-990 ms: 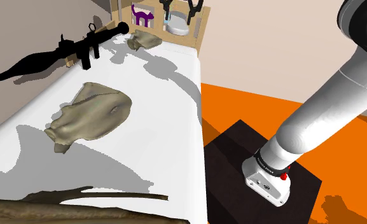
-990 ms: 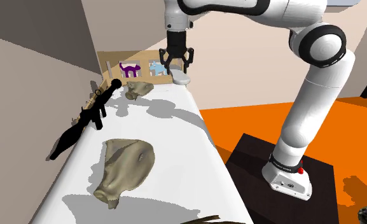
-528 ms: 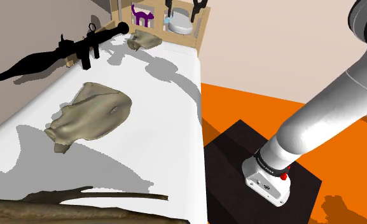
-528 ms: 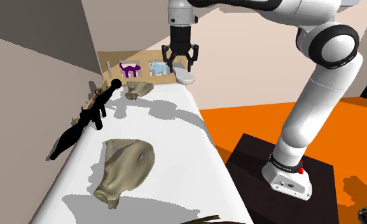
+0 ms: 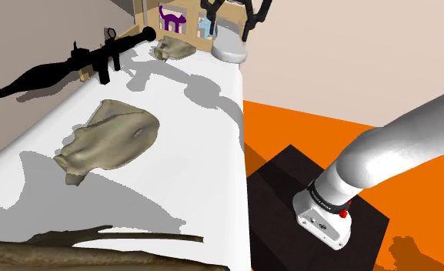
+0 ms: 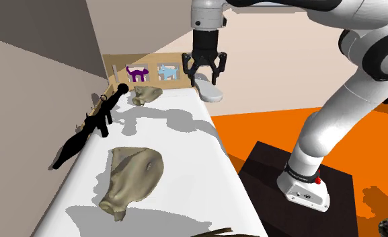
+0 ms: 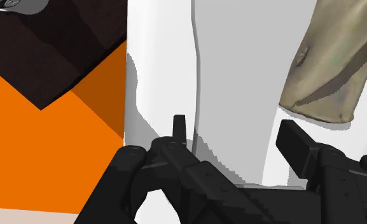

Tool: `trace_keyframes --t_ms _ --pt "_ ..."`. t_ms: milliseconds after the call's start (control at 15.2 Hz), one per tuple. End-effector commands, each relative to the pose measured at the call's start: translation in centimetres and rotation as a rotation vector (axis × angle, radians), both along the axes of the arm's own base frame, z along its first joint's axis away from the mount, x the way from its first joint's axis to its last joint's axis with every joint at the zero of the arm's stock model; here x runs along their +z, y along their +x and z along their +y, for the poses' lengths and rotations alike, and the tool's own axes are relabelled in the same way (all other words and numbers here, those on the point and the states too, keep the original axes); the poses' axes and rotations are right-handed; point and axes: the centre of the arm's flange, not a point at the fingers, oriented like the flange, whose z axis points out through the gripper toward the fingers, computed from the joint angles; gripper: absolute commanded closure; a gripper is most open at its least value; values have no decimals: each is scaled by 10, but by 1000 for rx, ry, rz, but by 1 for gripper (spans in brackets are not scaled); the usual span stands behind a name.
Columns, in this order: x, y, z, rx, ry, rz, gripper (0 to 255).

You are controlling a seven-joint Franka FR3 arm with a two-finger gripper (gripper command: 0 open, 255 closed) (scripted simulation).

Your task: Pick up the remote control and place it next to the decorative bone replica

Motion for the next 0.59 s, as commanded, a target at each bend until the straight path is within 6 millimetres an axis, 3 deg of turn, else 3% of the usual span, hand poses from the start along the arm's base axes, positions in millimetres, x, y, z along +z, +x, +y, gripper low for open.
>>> trace_keyframes --t_ms 0,528 --pt "1 -23 10 -1 1 0 255" --pt "1 -114 62 -1 1 0 255"
